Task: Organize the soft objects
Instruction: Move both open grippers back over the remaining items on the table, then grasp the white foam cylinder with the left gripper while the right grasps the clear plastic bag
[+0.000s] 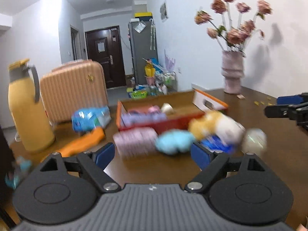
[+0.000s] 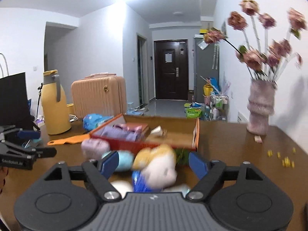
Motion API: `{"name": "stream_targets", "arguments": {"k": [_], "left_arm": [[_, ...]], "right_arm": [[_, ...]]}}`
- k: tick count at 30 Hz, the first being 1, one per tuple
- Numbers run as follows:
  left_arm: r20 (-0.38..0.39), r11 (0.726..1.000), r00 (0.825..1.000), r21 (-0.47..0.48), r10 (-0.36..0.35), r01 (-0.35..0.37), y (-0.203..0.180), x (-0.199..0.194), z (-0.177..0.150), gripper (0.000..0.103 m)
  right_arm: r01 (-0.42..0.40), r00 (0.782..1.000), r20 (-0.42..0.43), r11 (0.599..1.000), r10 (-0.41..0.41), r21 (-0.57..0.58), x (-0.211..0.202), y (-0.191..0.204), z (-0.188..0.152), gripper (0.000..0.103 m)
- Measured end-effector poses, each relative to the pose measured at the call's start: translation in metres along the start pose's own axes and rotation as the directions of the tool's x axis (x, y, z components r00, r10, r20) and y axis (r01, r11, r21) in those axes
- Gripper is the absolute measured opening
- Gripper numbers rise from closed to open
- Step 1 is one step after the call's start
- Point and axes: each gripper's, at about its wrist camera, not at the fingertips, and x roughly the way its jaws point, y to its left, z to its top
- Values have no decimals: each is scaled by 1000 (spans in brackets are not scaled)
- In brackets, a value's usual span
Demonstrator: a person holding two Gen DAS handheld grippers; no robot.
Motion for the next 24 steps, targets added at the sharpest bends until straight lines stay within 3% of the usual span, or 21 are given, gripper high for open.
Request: {"name": "stream_targets", "arguments": {"k": [4, 8, 11, 24], "left_arm": [[-49, 1000, 999, 9, -10, 10, -14, -23, -31, 89], [-65, 1000, 998, 27, 0, 2, -22, -22, -32, 89], [-64, 1000, 998, 9, -22, 23, -30, -10, -29, 89], [-153, 980, 969, 4, -195, 197, -76, 85, -17, 85]], "right_arm": [[-4, 1000, -13, 994, 5, 113, -31, 6, -48, 79], [12, 998, -64, 990, -3, 137, -34, -1, -70, 77], [65, 996, -67, 986, -55, 156, -32, -10, -72, 77], [106, 991, -100, 983, -92, 151, 23, -30, -57, 67]]}}
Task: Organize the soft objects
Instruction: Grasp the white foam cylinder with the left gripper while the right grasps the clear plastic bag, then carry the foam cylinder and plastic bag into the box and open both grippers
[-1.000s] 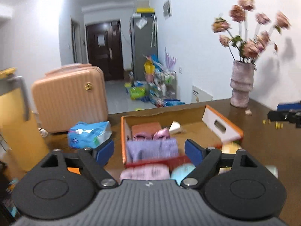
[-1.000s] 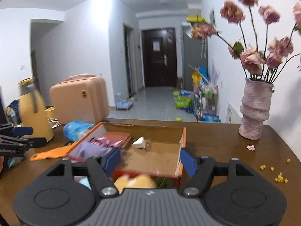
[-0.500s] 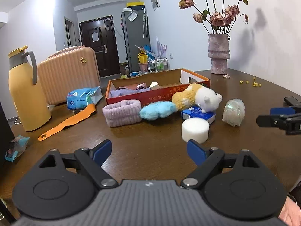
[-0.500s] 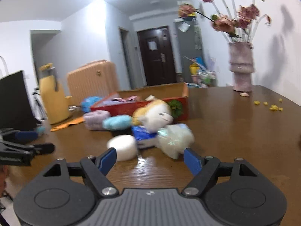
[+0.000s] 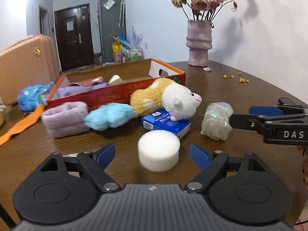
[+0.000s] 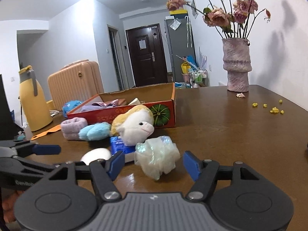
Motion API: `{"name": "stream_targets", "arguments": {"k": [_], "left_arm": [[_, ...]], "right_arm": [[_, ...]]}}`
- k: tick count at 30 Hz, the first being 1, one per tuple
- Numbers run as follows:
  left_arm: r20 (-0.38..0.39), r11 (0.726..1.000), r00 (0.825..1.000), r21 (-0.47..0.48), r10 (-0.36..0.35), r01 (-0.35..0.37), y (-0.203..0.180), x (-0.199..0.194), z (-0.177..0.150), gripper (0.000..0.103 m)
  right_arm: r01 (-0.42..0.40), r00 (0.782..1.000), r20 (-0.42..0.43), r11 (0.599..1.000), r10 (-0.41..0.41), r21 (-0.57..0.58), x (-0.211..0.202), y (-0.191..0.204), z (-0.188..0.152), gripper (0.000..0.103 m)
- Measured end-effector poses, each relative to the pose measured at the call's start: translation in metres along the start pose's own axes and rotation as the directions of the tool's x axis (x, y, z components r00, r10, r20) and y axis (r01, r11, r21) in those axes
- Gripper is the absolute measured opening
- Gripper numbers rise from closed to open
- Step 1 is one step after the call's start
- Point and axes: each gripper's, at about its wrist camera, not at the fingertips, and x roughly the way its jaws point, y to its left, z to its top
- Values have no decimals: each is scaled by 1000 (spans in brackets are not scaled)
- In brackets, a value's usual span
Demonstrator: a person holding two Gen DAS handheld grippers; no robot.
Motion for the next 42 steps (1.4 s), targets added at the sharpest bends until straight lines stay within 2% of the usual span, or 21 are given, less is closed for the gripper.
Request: {"name": "stream_targets", "arguments": {"k": [2, 4, 5, 6, 7, 9, 10, 16, 26, 30, 33, 36, 38, 40, 42], "left_arm": [[-26, 1000, 999, -20, -20, 20, 2, 16, 2, 84], [-46, 998, 998, -44, -39, 37, 5, 27, 3, 78], [-59, 997, 997, -58, -55, 51, 7, 33, 2, 65], [-72, 996, 995, -71, -67, 61, 9, 36, 2, 55], [-71, 994, 995, -82, -72, 66, 11, 37, 1, 55], [-66, 993, 994, -86, -88, 82, 13, 35, 1, 53], [-65, 992, 994, -90, -91, 85, 14, 33, 0, 53], [-61, 992, 995, -108, -76, 69, 17, 18, -5, 52], [41, 991, 997, -110, -69, 73, 21, -48, -5, 52], [82, 989, 993, -114, -86, 95, 28, -55, 9, 52], [133, 987, 985, -97, -113, 127, 37, -47, 45, 52], [164, 986, 977, -74, -134, 148, 50, -18, 100, 52], [144, 985, 981, -94, -129, 143, 61, 20, 142, 52], [90, 982, 988, -131, -126, 137, 74, 72, 180, 52], [41, 983, 993, -145, -110, 115, 82, 122, 204, 52]], "right_arm": [[2, 1000, -6, 1000, -2, -5, 15, -1, 5, 67], [3, 1000, -16, 1000, -3, -10, 29, -1, 7, 67], [6, 1000, -22, 1000, -6, -10, 36, -1, 8, 66], [6, 999, -34, 1000, -7, -10, 42, -1, 9, 57], [8, 999, -43, 1000, -9, -10, 46, -1, 9, 48], [13, 998, -53, 1000, -14, -9, 52, -1, 8, 44], [10, 999, -53, 1000, -11, -10, 53, 0, 7, 39], [8, 998, -67, 1000, -9, -12, 44, 2, 1, 27], [-28, 1000, -4, 998, 28, -49, -15, 26, -1, 25], [-47, 998, 31, 997, 49, -56, -26, 30, 11, 25], [-82, 994, 62, 994, 86, -70, -21, 30, 33, 25], [-109, 988, 100, 988, 120, -111, 4, 28, 77, 25], [-130, 985, 98, 987, 140, -97, 36, 20, 114, 25], [-132, 988, 69, 988, 138, -85, 79, 12, 148, 25], [-119, 992, 33, 990, 122, -71, 127, 4, 176, 25]]}}
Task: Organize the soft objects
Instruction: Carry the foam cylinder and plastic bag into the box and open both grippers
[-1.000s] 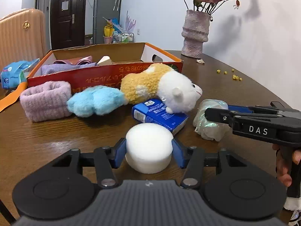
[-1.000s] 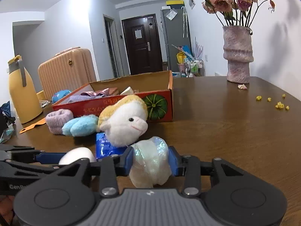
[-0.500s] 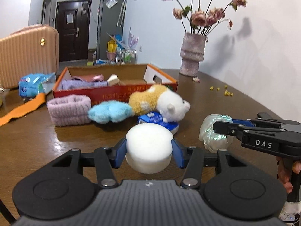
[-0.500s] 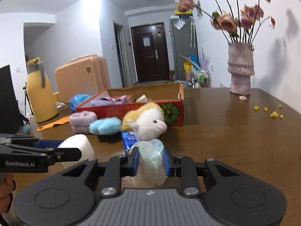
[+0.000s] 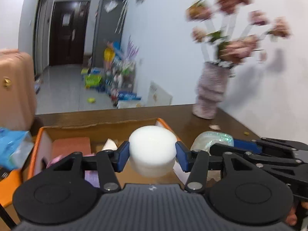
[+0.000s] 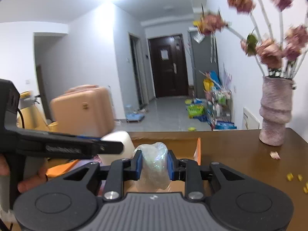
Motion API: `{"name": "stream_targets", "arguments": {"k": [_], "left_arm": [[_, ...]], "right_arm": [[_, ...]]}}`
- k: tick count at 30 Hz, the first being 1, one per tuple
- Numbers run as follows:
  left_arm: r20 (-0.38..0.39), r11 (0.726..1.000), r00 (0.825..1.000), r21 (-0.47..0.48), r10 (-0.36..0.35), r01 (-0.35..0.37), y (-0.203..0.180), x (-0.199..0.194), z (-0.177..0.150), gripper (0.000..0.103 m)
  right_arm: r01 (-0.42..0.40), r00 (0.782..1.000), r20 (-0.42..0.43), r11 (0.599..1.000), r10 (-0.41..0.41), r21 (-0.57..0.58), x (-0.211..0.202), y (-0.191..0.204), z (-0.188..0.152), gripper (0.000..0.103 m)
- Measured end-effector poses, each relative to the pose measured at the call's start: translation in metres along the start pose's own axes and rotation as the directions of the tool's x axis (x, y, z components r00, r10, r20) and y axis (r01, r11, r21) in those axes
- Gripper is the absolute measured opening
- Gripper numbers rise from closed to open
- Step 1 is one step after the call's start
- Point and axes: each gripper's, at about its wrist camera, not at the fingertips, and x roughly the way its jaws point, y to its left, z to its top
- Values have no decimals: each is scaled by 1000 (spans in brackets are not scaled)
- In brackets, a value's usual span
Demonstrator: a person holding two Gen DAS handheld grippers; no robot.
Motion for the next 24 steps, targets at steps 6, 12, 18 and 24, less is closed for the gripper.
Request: {"name": "stream_targets", "arguments": {"k": [6, 12, 18, 24], "left_arm": [[-163, 999, 985, 3, 47, -48, 26, 128, 23, 53], [-301, 997, 951, 31, 72, -66, 37, 195, 20, 57], [-263, 997, 963, 67, 55, -38, 34, 193, 22, 87], [-225, 997, 971, 37, 80, -73, 47, 156, 30, 87]], "right_arm": [[82, 986, -147, 995, -74, 52, 134, -47, 41, 25], [115, 942, -318, 993, -105, 12, 228, -55, 34, 28], [142, 932, -338, 990, -130, 11, 245, -54, 29, 51], [151, 944, -293, 988, -151, -24, 217, -46, 42, 62]]}}
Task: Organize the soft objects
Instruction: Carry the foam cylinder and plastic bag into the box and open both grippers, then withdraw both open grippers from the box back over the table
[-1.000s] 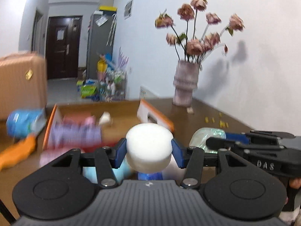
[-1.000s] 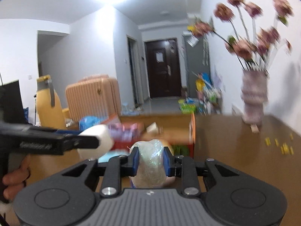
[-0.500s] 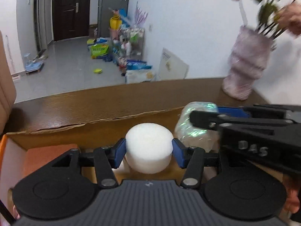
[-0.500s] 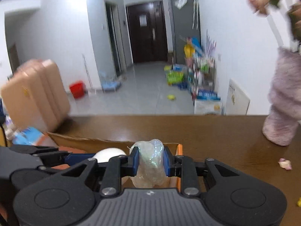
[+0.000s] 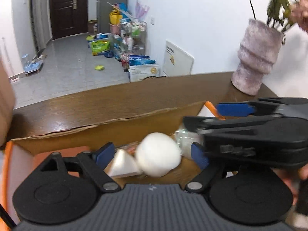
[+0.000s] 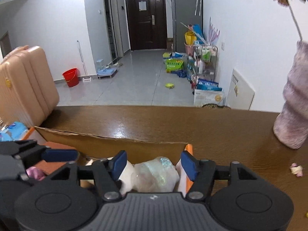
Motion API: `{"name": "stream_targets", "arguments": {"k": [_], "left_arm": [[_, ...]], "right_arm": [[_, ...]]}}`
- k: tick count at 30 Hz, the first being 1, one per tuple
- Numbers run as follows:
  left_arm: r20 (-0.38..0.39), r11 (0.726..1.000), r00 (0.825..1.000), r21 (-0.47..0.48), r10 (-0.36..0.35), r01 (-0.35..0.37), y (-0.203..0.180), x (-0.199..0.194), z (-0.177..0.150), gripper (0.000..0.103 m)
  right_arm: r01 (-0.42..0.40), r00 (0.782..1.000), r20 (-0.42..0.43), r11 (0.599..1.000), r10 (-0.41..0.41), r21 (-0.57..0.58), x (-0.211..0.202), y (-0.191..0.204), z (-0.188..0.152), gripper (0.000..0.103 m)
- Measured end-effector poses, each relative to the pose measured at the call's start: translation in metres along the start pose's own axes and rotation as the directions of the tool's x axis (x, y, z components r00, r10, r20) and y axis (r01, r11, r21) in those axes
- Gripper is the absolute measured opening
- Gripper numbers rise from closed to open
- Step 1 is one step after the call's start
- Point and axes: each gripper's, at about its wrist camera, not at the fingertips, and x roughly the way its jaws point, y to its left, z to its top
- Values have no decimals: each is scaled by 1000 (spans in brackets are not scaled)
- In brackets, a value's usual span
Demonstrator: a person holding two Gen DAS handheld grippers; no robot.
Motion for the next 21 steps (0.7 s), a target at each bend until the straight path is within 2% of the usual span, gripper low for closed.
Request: {"name": "stream_targets", "arguments": {"k": [5, 7, 12, 18, 21], "left_arm": [[67, 999, 997, -17, 48, -47, 23, -72, -3, 89], [96, 997, 993, -32, 75, -73, 28, -102, -5, 90], [164, 992, 979, -50, 123, -116, 31, -178, -20, 94], [259, 989, 955, -70, 142, -128, 23, -245, -75, 94], [318, 985, 933, -74, 171, -156, 16, -271, -109, 94]], "right_arm": [[16, 998, 62, 999, -14, -36, -67, 3, 4, 64], [23, 996, 83, 999, -19, -48, -96, -2, 4, 67], [40, 991, 131, 998, -33, -52, -167, 0, -10, 69], [3, 976, 216, 999, 6, -42, -229, 9, -55, 73], [13, 965, 264, 999, -2, -39, -249, 13, -83, 73]]}}
